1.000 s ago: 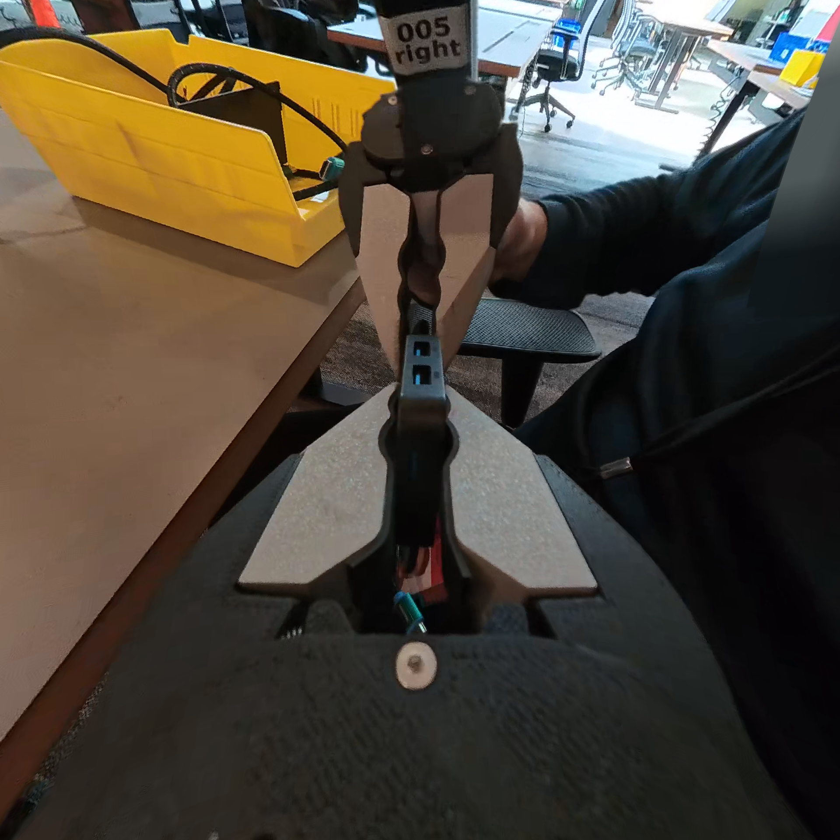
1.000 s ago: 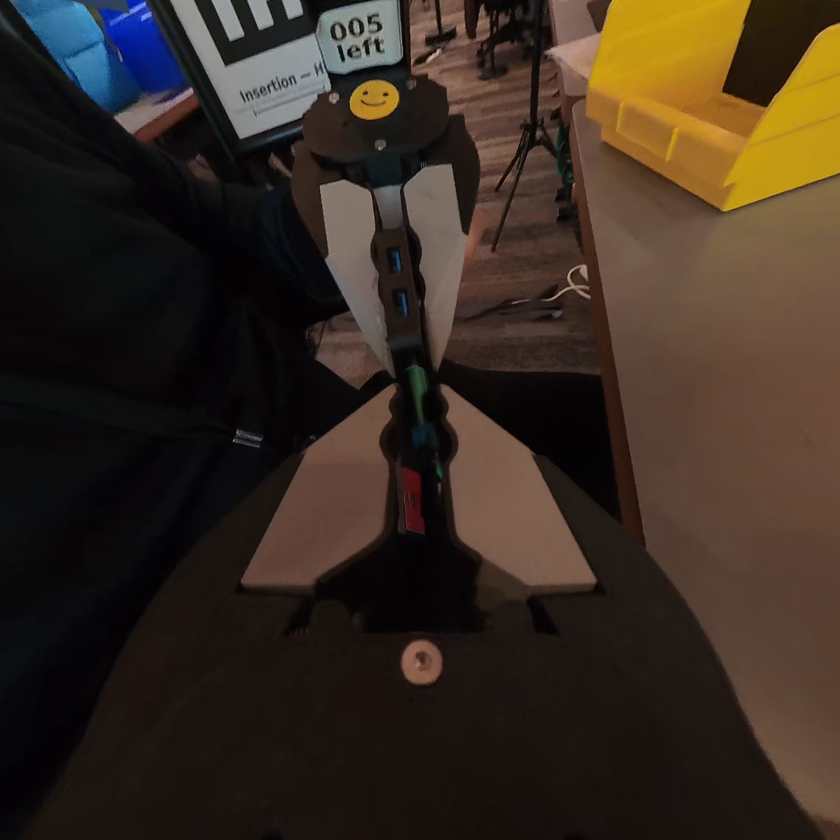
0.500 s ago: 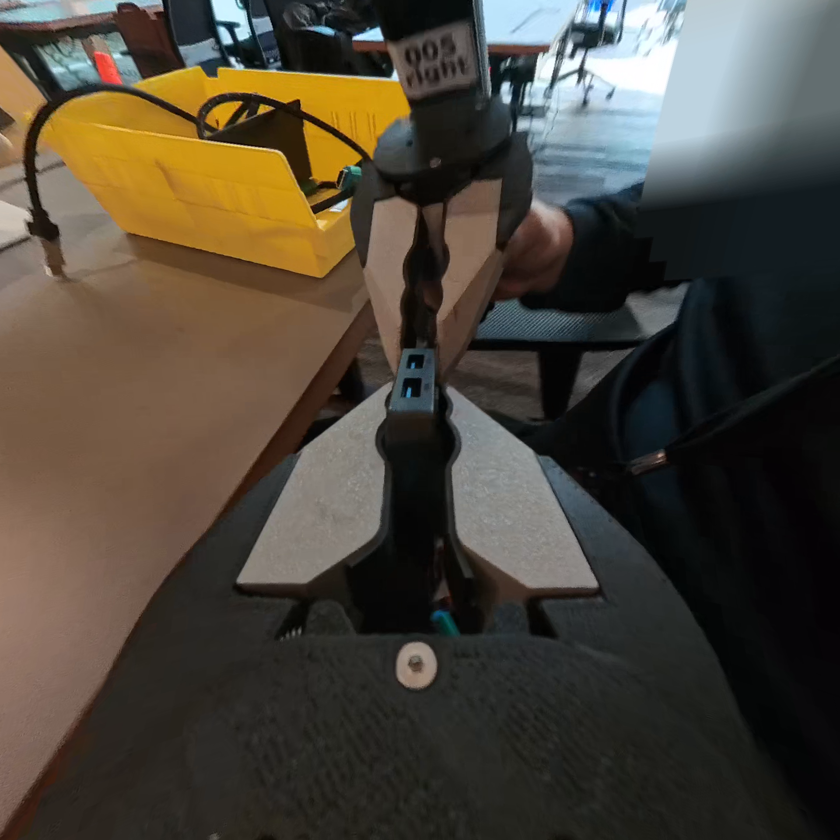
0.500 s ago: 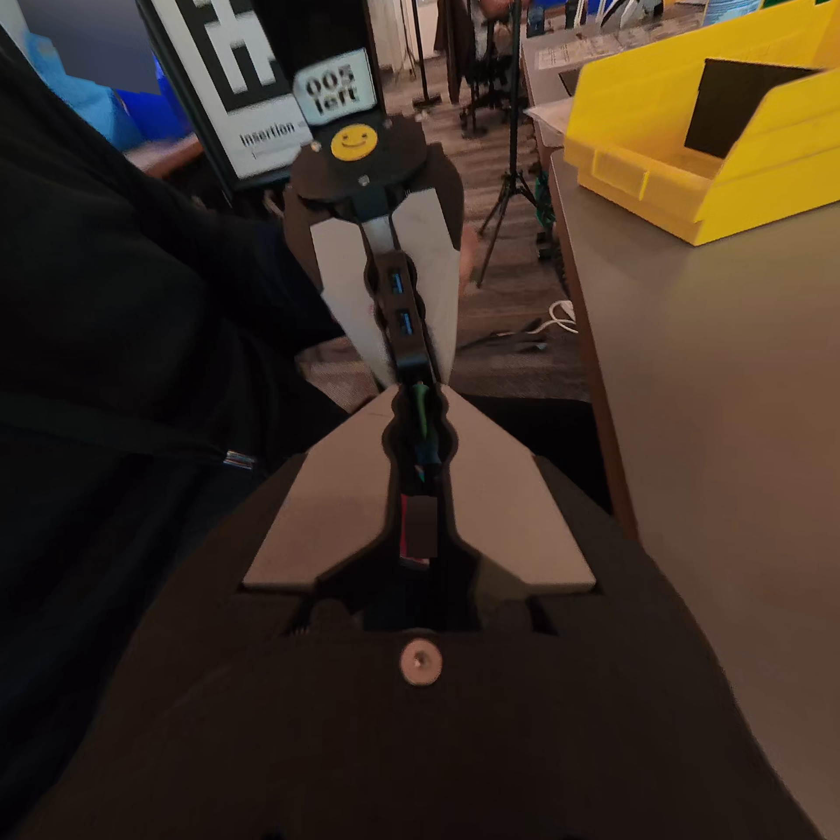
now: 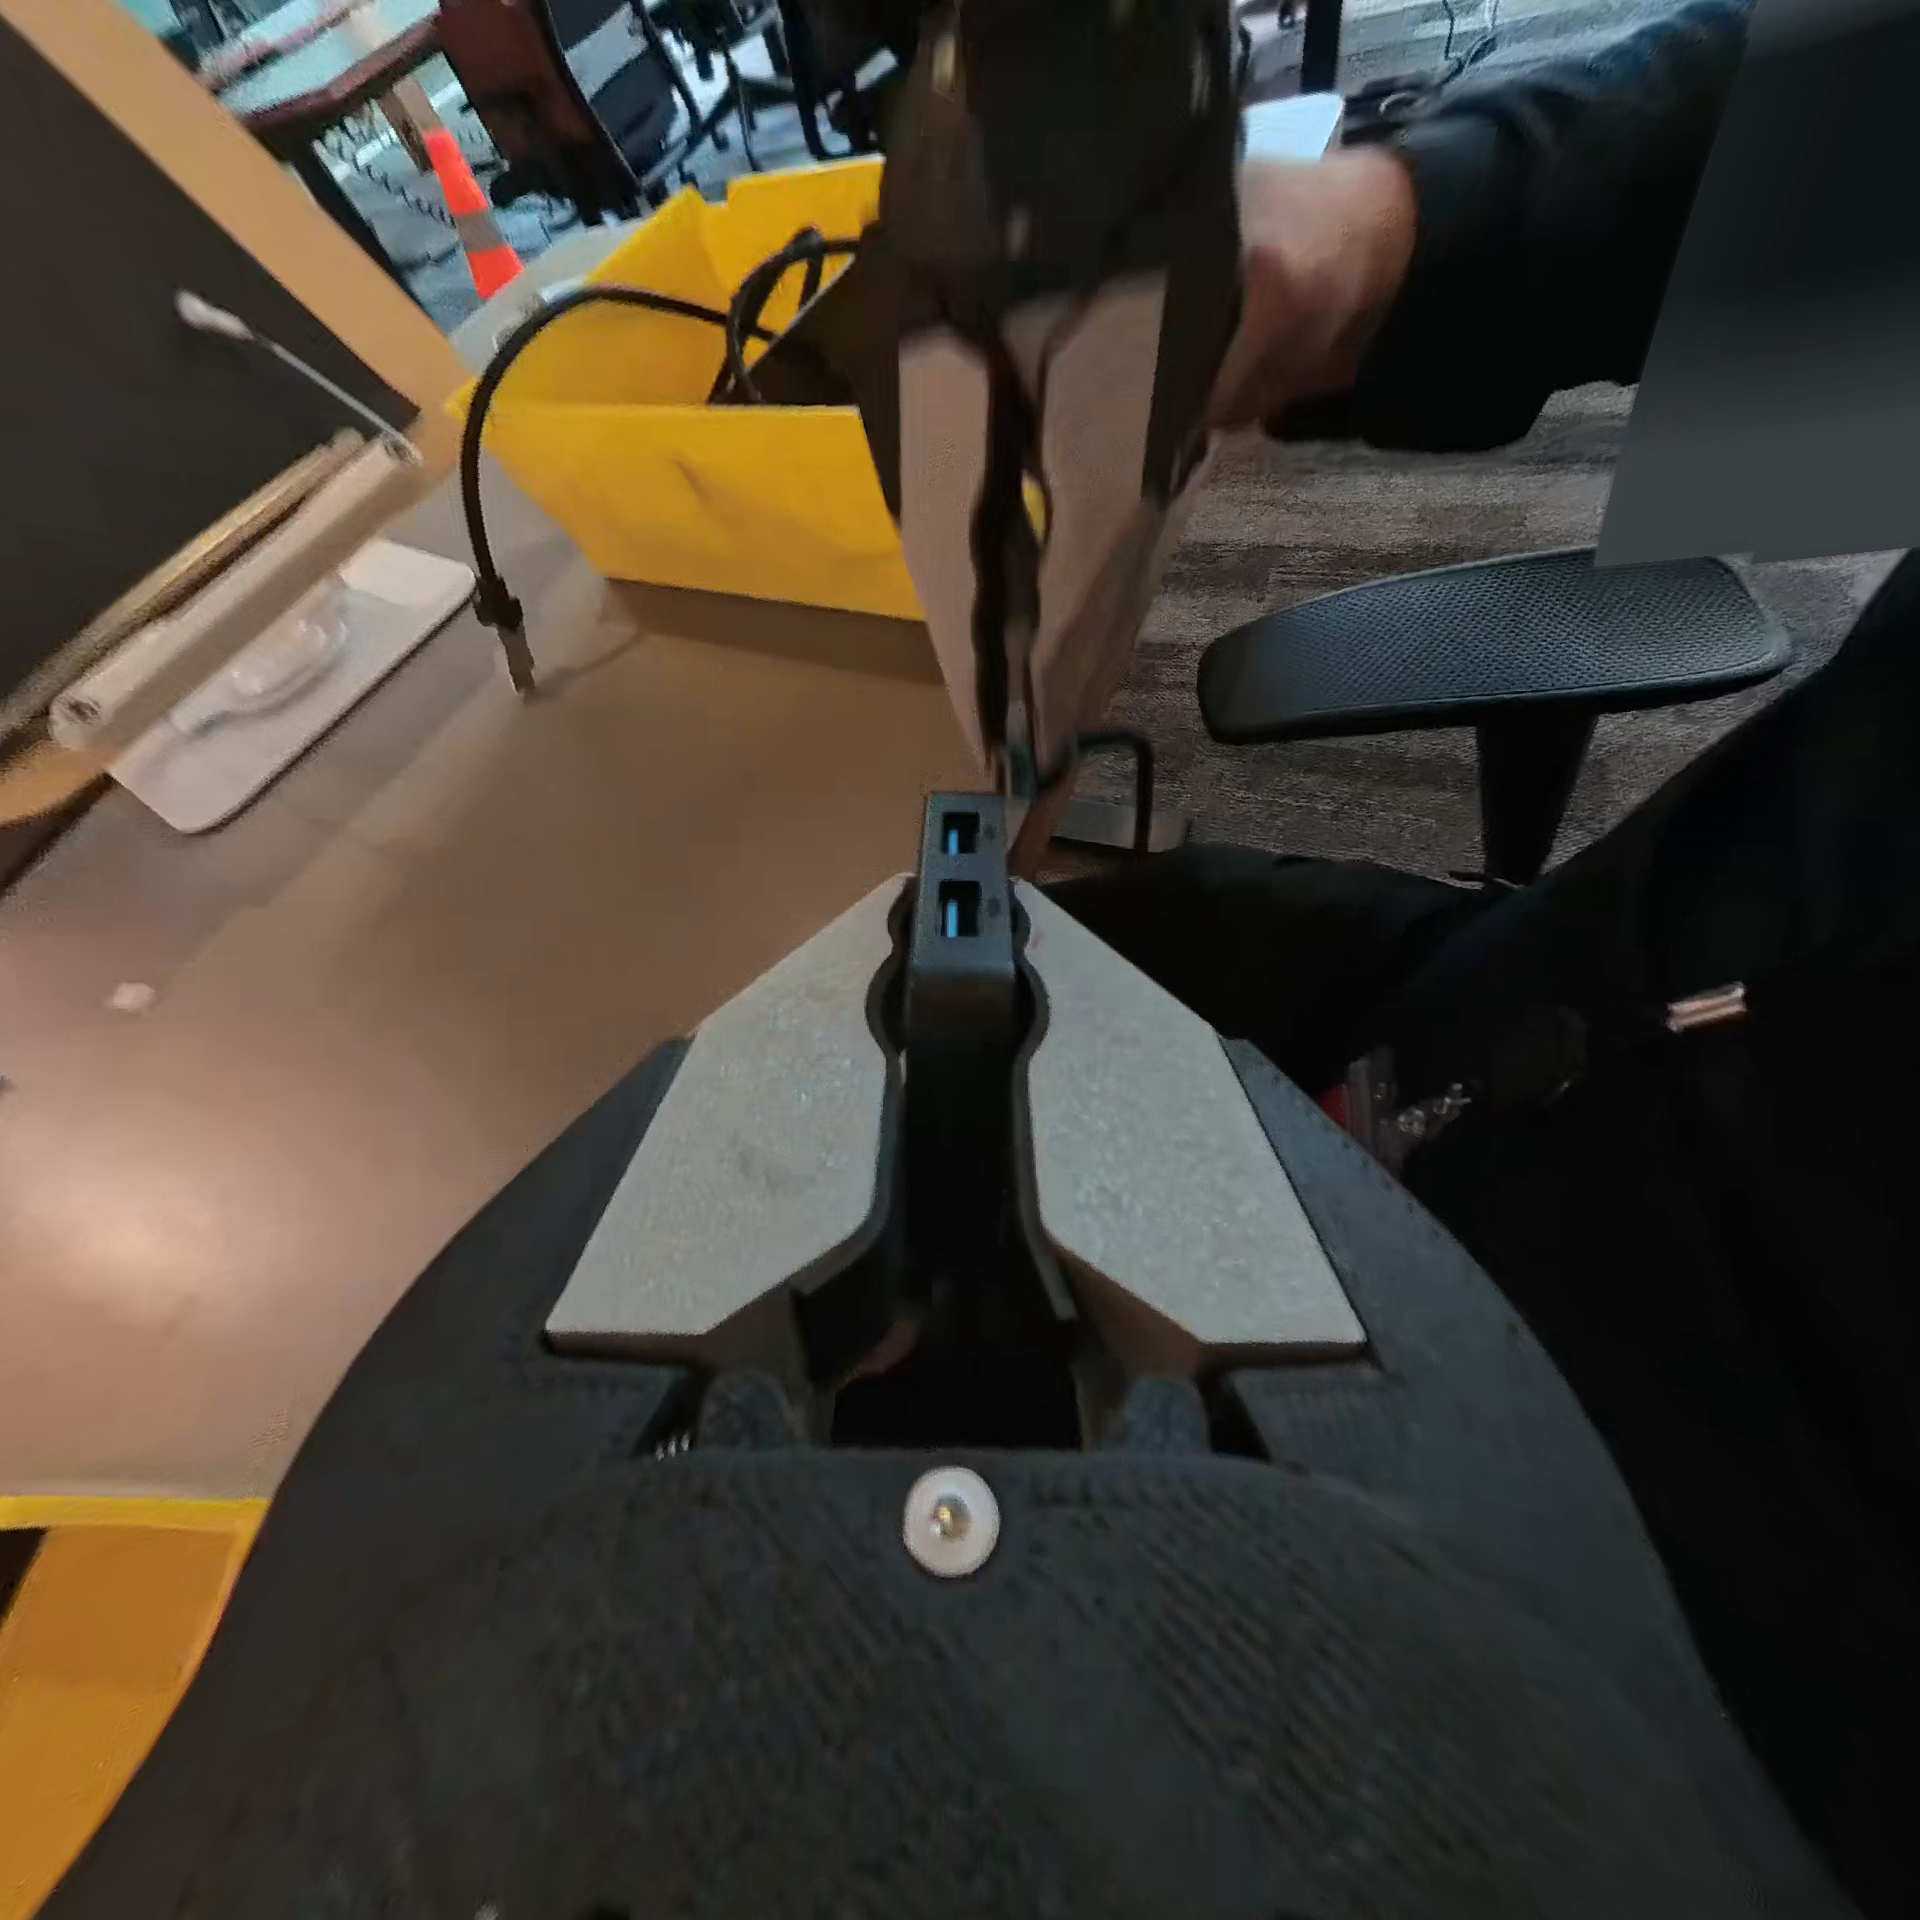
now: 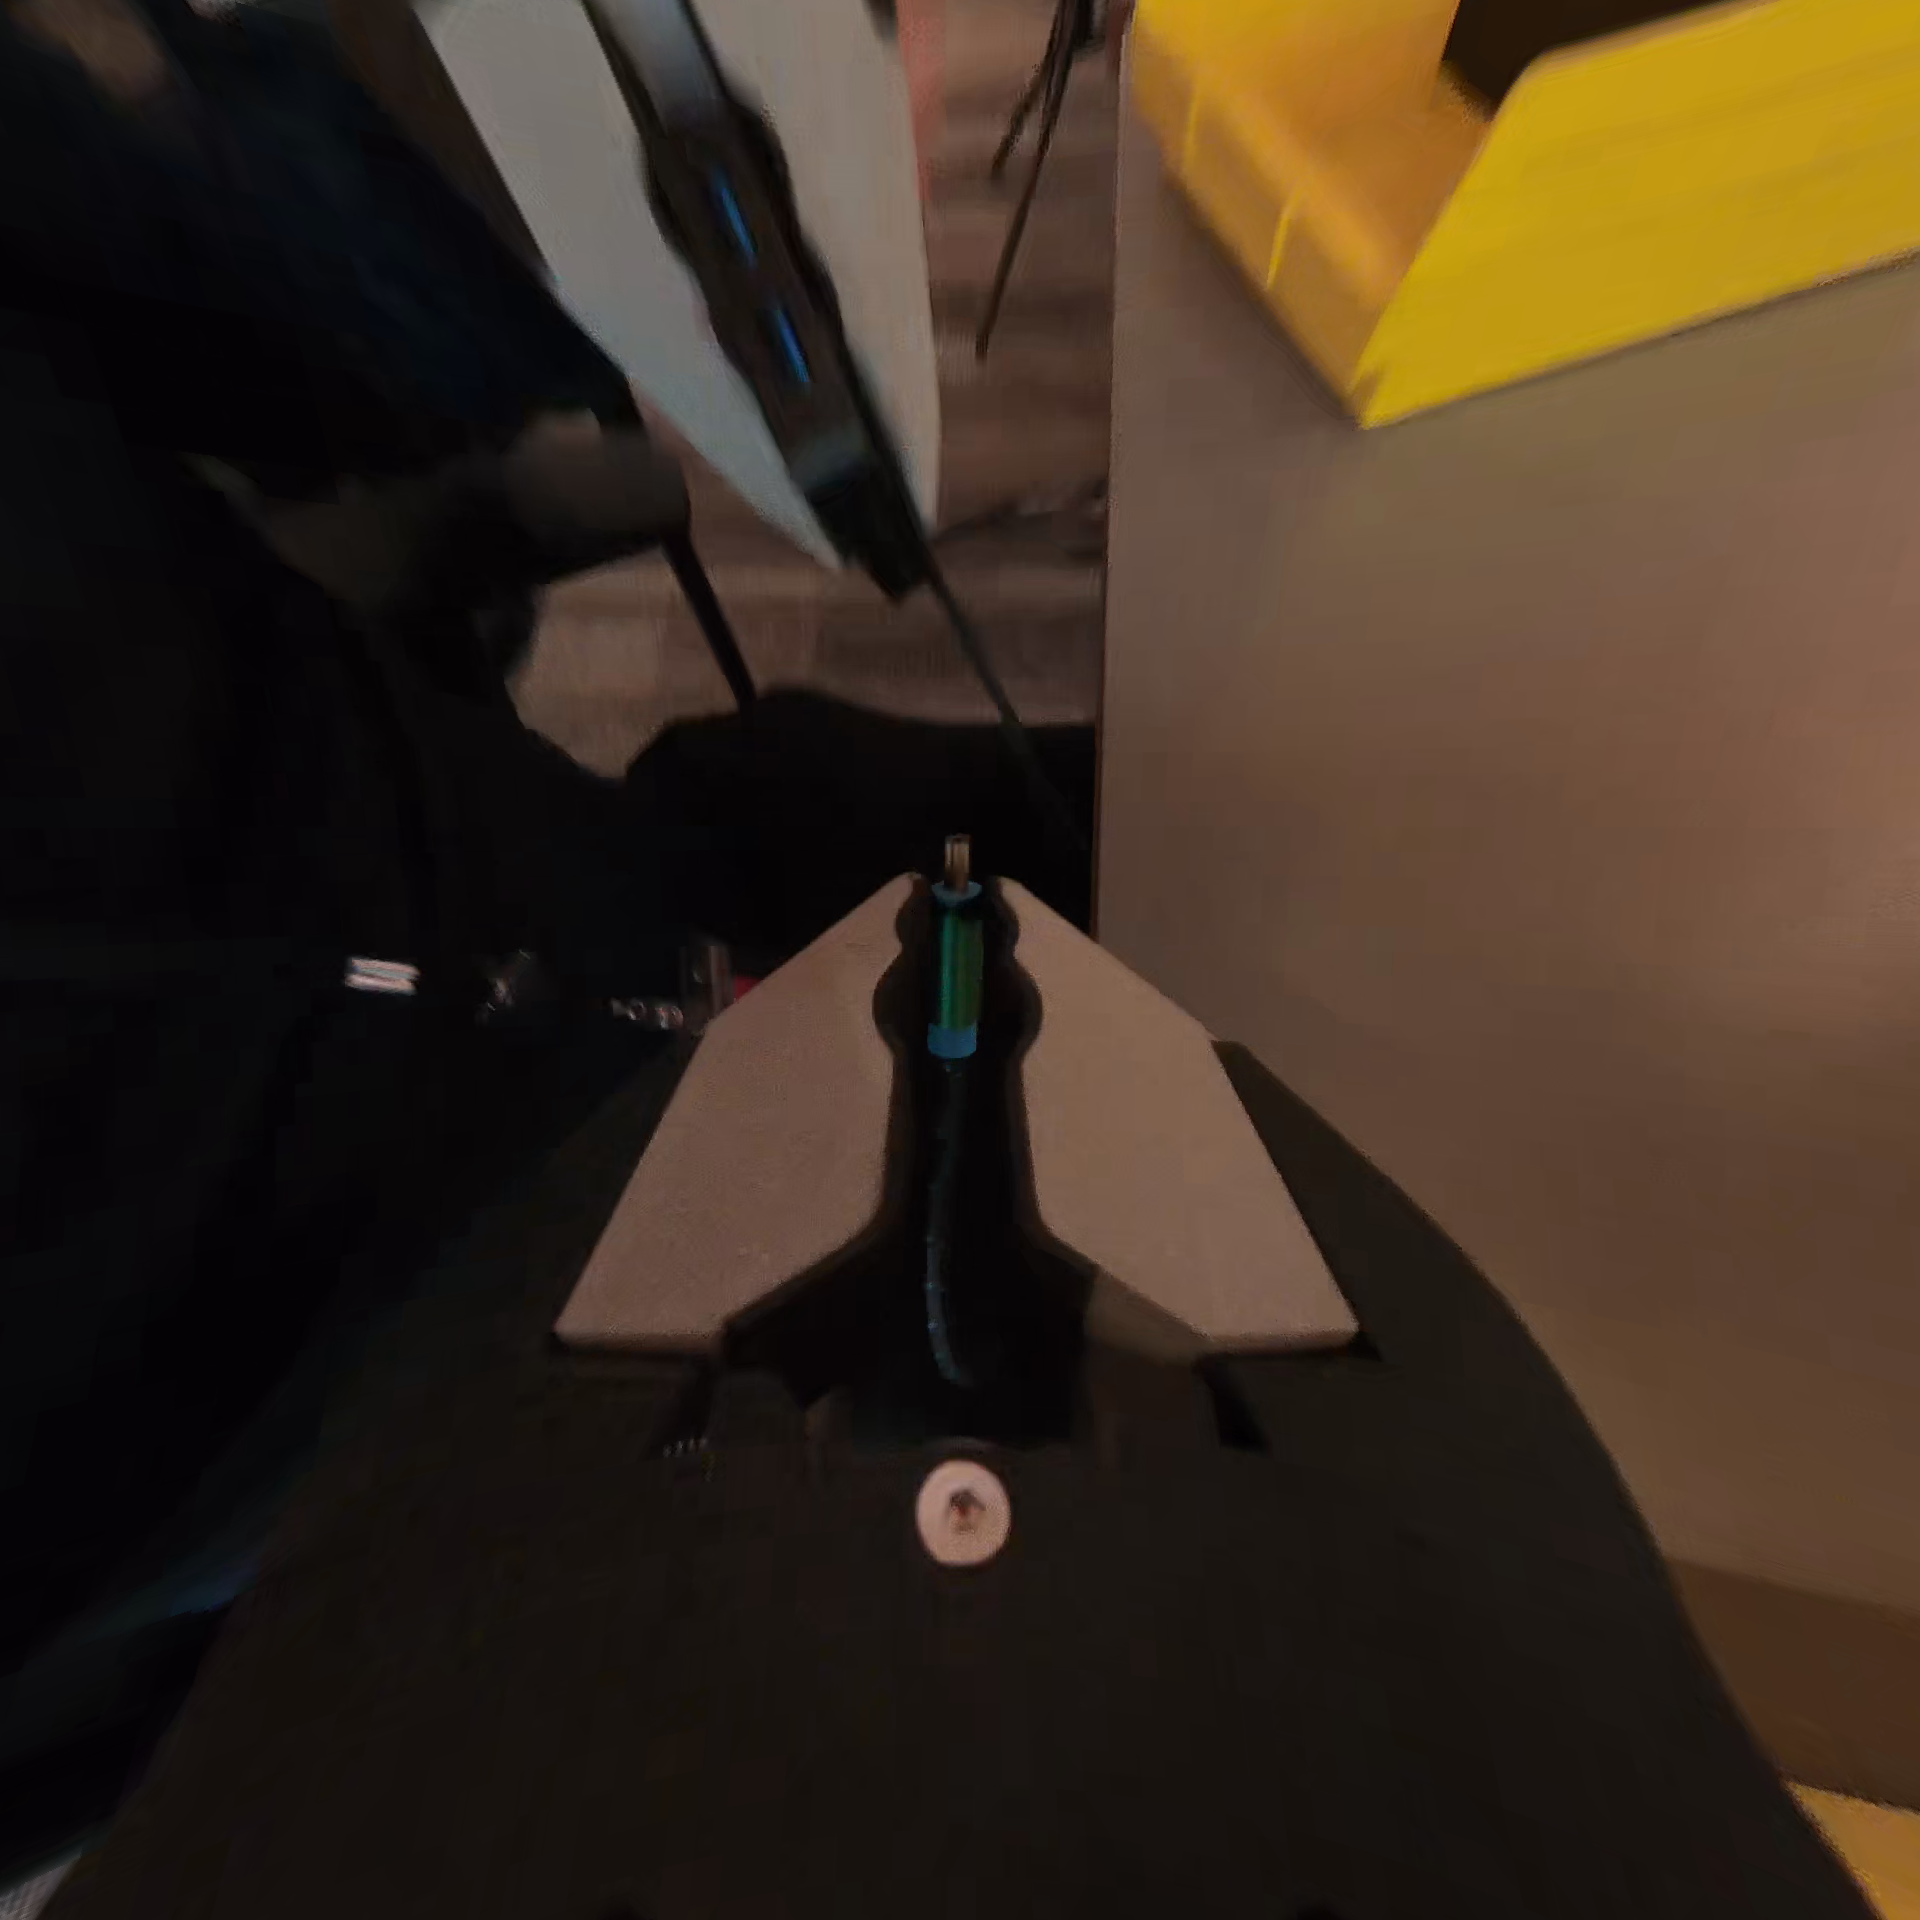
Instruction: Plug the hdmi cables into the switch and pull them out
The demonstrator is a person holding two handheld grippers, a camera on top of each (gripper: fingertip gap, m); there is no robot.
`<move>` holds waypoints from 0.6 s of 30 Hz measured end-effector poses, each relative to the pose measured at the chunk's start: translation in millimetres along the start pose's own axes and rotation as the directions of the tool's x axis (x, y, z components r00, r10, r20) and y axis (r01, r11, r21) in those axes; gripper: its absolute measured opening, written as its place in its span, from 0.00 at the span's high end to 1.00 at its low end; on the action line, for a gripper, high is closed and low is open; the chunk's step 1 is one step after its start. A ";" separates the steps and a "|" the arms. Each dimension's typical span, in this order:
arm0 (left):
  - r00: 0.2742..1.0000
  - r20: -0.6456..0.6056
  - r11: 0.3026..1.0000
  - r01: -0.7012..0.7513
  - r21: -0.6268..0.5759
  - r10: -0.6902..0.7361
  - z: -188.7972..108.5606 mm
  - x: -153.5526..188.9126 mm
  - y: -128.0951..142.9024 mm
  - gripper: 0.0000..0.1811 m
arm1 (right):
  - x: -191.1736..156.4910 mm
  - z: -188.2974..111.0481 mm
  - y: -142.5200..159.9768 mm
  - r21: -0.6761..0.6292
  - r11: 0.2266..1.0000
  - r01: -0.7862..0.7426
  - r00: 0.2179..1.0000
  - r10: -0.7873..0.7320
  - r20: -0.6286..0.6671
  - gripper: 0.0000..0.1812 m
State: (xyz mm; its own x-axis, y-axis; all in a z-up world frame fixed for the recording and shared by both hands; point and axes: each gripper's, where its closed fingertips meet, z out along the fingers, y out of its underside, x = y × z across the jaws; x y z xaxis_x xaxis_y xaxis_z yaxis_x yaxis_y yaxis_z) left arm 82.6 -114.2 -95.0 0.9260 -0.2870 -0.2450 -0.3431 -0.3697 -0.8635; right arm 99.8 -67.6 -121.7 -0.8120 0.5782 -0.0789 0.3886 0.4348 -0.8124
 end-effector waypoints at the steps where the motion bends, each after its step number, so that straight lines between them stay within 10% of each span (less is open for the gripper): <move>1: 1.000 -0.010 1.000 0.022 -0.002 -0.022 0.5 -1.7 4.5 0.94 | 2.1 -11.2 -10.1 0.022 1.000 0.001 1.000 -0.001 -0.013 0.96; 6: 0.990 0.141 0.993 0.006 0.116 -0.023 -46.1 -37.4 -19.0 0.94 | -17.3 -113.7 -100.3 0.238 0.970 0.051 0.998 -0.041 -0.048 0.96; 11: 0.961 0.265 0.972 0.018 0.236 -0.082 -105.4 -69.5 -36.4 0.94 | 2.9 -248.9 -166.3 0.324 0.921 0.216 0.908 -0.068 -0.413 0.97; 15: 0.950 0.297 0.962 0.012 0.272 -0.096 -114.0 -74.2 -41.0 0.94 | 44.2 -315.8 -154.6 0.194 0.935 0.297 0.713 -0.081 -0.696 0.97; 18: 0.964 0.252 0.964 0.015 0.266 -0.085 -101.2 -64.2 -42.6 0.94 | 72.0 -305.1 -97.8 0.050 0.982 0.183 0.695 -0.093 -0.713 0.96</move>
State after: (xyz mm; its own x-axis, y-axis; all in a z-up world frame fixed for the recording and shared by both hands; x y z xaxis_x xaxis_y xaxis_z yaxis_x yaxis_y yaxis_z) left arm 21.9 -169.4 2.0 0.9614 -0.0224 -0.2742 -0.2748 -0.1257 -0.9532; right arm 136.1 142.1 128.3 -0.2901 0.8536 0.4327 0.2114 0.4981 -0.8410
